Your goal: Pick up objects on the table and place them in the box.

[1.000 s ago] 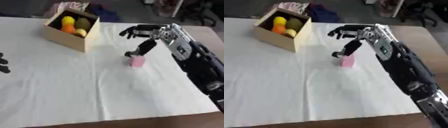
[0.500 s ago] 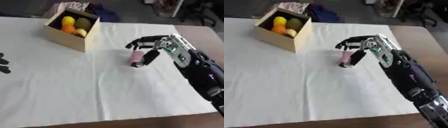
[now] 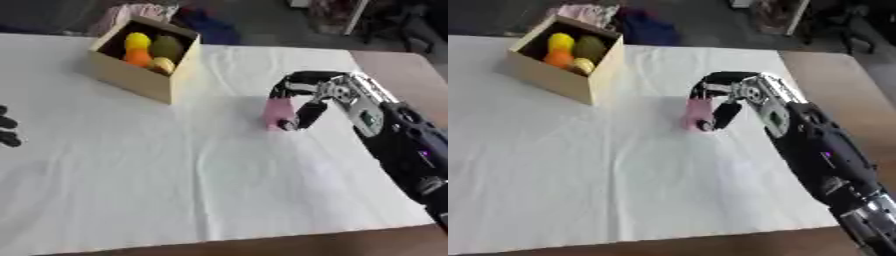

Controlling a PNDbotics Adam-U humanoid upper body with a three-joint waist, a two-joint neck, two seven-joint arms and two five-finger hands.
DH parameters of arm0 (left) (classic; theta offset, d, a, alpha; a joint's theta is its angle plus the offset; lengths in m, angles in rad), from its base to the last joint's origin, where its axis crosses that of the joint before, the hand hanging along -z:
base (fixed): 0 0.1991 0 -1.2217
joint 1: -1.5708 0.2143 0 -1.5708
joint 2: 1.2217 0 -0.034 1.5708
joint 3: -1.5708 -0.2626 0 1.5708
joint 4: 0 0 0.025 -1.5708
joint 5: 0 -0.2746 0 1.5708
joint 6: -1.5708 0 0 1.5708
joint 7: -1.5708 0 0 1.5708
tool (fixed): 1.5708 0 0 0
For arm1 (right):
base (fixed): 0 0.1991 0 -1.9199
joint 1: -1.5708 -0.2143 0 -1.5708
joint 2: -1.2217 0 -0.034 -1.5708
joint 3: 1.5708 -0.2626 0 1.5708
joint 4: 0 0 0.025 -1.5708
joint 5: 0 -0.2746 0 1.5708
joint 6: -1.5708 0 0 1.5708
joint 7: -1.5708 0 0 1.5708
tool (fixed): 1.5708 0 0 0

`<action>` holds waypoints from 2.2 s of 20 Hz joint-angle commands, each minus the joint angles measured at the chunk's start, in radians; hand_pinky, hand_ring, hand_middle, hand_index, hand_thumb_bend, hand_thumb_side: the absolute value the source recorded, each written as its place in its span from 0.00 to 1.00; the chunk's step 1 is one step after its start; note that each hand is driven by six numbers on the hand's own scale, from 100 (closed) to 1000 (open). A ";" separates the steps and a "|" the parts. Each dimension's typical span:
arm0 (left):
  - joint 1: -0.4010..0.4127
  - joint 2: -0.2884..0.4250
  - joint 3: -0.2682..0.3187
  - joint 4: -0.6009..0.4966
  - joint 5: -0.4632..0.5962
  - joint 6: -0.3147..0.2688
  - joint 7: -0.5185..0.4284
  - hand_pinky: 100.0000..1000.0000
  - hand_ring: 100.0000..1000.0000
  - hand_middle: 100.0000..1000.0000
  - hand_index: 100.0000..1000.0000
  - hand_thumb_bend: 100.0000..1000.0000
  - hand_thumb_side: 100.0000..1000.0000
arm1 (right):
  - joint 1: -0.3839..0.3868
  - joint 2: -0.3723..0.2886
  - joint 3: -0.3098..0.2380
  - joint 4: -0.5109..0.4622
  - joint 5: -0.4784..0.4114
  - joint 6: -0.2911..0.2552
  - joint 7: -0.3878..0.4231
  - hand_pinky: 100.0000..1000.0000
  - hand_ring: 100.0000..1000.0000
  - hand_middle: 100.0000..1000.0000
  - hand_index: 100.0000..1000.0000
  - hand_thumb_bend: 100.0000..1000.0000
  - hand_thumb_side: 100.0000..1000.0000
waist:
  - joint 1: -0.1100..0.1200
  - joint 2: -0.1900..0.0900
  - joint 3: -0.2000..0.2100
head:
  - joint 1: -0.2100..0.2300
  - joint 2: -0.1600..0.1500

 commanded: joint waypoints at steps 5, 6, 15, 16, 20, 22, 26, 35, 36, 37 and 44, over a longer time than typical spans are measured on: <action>-0.004 0.016 0.008 -0.019 -0.002 -0.002 -0.002 0.73 0.52 0.57 0.76 0.00 0.69 | -0.080 -0.014 -0.022 -0.069 -0.010 -0.007 -0.105 0.70 0.57 0.37 0.52 0.12 0.00 | -0.002 -0.020 0.002 | 0.004 -0.011; -0.004 0.016 0.007 -0.020 -0.001 -0.002 -0.002 0.73 0.52 0.57 0.76 0.00 0.69 | -0.104 -0.004 -0.023 -0.070 -0.013 -0.008 -0.115 0.70 0.57 0.38 0.53 0.12 0.00 | -0.001 -0.021 0.003 | 0.004 -0.012; -0.021 0.010 -0.004 -0.027 0.005 -0.005 -0.015 0.73 0.52 0.57 0.76 0.00 0.69 | -0.356 0.187 -0.071 0.177 0.039 0.024 -0.264 0.67 0.52 0.37 0.51 0.07 0.00 | 0.002 -0.008 0.029 | -0.023 -0.032; -0.024 0.008 -0.006 -0.028 0.006 -0.005 -0.017 0.73 0.52 0.57 0.76 0.00 0.69 | -0.375 0.209 -0.079 0.212 0.061 0.027 -0.285 0.67 0.52 0.37 0.51 0.07 0.00 | 0.001 -0.006 0.034 | -0.028 -0.033; -0.040 0.005 -0.019 -0.032 0.011 -0.004 -0.030 0.73 0.52 0.57 0.76 0.00 0.69 | -0.426 0.290 -0.111 0.315 0.135 0.045 -0.387 0.66 0.52 0.38 0.52 0.07 0.10 | -0.002 0.002 0.060 | -0.052 -0.044; -0.048 0.003 -0.026 -0.033 0.014 -0.004 -0.037 0.73 0.52 0.57 0.76 0.00 0.69 | -0.441 0.323 -0.130 0.346 0.168 0.065 -0.454 0.66 0.51 0.38 0.53 0.04 0.00 | -0.005 0.006 0.075 | -0.067 -0.047; -0.058 0.002 -0.036 -0.034 0.016 -0.003 -0.048 0.73 0.52 0.57 0.76 0.00 0.69 | -0.463 0.376 -0.151 0.390 0.218 0.110 -0.596 0.66 0.53 0.45 0.60 0.06 0.00 | -0.010 0.011 0.102 | -0.092 -0.051; -0.059 0.001 -0.040 -0.033 0.016 -0.001 -0.053 0.73 0.52 0.57 0.76 0.00 0.69 | -0.473 0.409 -0.119 0.375 0.322 0.134 -0.627 0.79 0.79 0.90 0.98 0.44 0.44 | -0.014 0.014 0.109 | -0.098 -0.045; -0.059 0.001 -0.040 -0.033 0.016 -0.001 -0.053 0.73 0.52 0.57 0.76 0.00 0.69 | -0.472 0.407 -0.118 0.367 0.329 0.140 -0.627 0.79 0.79 0.90 0.98 0.43 0.43 | -0.014 0.014 0.108 | -0.098 -0.044; -0.058 0.001 -0.040 -0.033 0.016 0.000 -0.053 0.73 0.52 0.57 0.76 0.00 0.69 | -0.472 0.405 -0.118 0.361 0.333 0.144 -0.628 0.79 0.79 0.90 0.98 0.42 0.42 | -0.014 0.013 0.107 | -0.097 -0.044; -0.045 0.004 -0.026 -0.030 0.011 0.001 -0.040 0.73 0.52 0.57 0.76 0.00 0.69 | -0.437 0.337 -0.094 0.244 0.140 0.114 -0.620 0.73 0.72 0.82 0.93 0.23 0.31 | -0.013 0.010 0.072 | -0.069 -0.038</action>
